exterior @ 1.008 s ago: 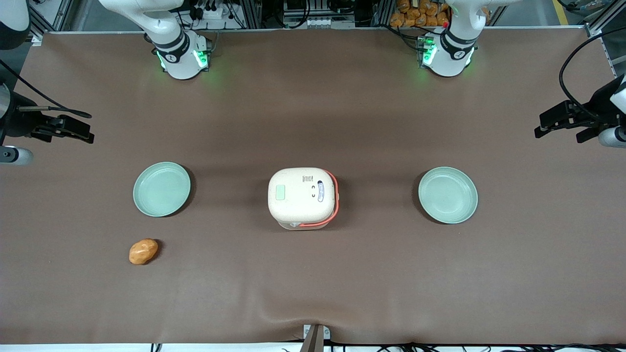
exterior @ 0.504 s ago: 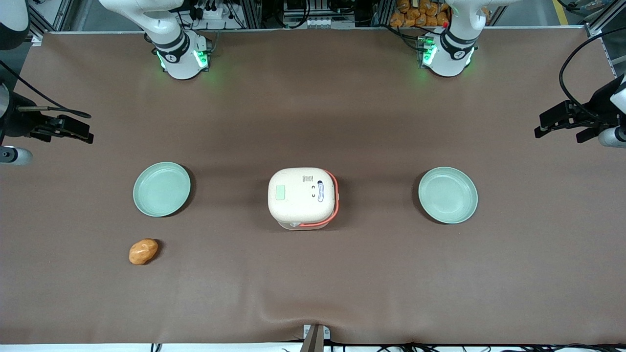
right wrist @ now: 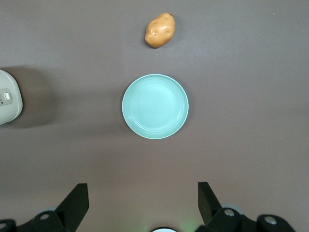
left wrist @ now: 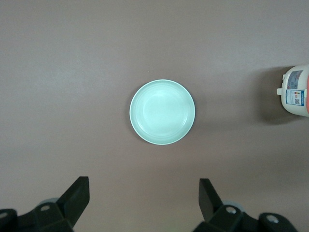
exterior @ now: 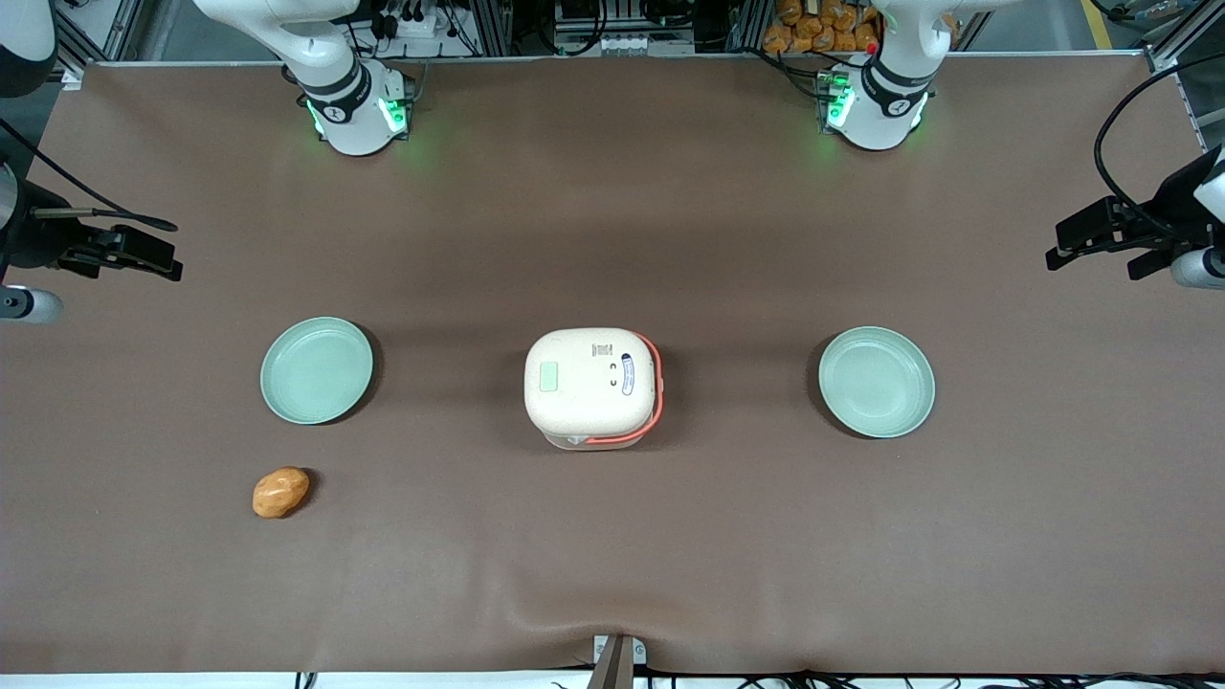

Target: Press rice cooker button with right arm

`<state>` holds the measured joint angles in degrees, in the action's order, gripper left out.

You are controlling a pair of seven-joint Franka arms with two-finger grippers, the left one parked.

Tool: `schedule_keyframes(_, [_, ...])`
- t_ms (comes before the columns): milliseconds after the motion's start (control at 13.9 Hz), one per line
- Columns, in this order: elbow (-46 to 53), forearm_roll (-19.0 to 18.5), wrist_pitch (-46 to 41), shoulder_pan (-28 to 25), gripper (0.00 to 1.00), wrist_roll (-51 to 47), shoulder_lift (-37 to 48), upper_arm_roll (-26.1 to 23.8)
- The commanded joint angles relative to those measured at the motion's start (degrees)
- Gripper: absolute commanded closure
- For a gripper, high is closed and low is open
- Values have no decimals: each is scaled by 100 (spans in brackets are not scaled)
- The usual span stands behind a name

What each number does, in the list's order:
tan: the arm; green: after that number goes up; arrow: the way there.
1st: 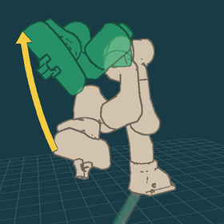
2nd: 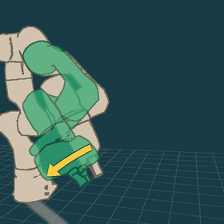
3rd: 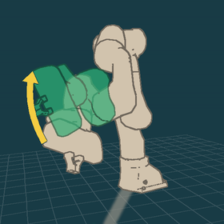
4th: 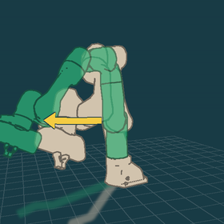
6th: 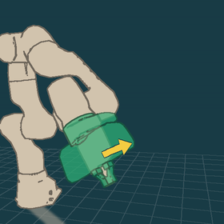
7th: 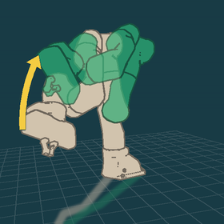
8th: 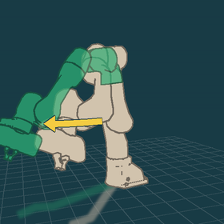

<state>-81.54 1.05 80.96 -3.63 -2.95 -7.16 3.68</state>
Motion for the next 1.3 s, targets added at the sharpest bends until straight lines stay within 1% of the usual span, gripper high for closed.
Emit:
schedule_keyframes(0, [130,1,-36,-32,0,-39,13,10])
schedule_keyframes(144, [139,97,-36,-6,0,-21,4,-7])
schedule_keyframes(288, [139,115,-27,-111,0,14,4,-34])
schedule_keyframes(360, [139,132,-1,-207,0,127,4,-34])
schedule_keyframes(432, [139,228,17,-304,0,207,4,-34])
schedule_keyframes(576, [139,378,17,-479,0,190,4,-25])
schedule_keyframes(720, [139,448,34,-716,0,146,-4,-25])
schedule_keyframes(864, [139,685,253,-963,0,137,-57,-25])
schedule_keyframes(936, [139,712,385,-1120,1,128,-101,-16])
schedule_keyframes(1008, [139,739,516,-1244,9,85,-179,-25])
schedule_keyframes(1080, [139,809,648,-1358,18,-46,-259,-25])
schedule_keyframes(1224, [130,1028,973,-1578,36,-563,-460,-25])
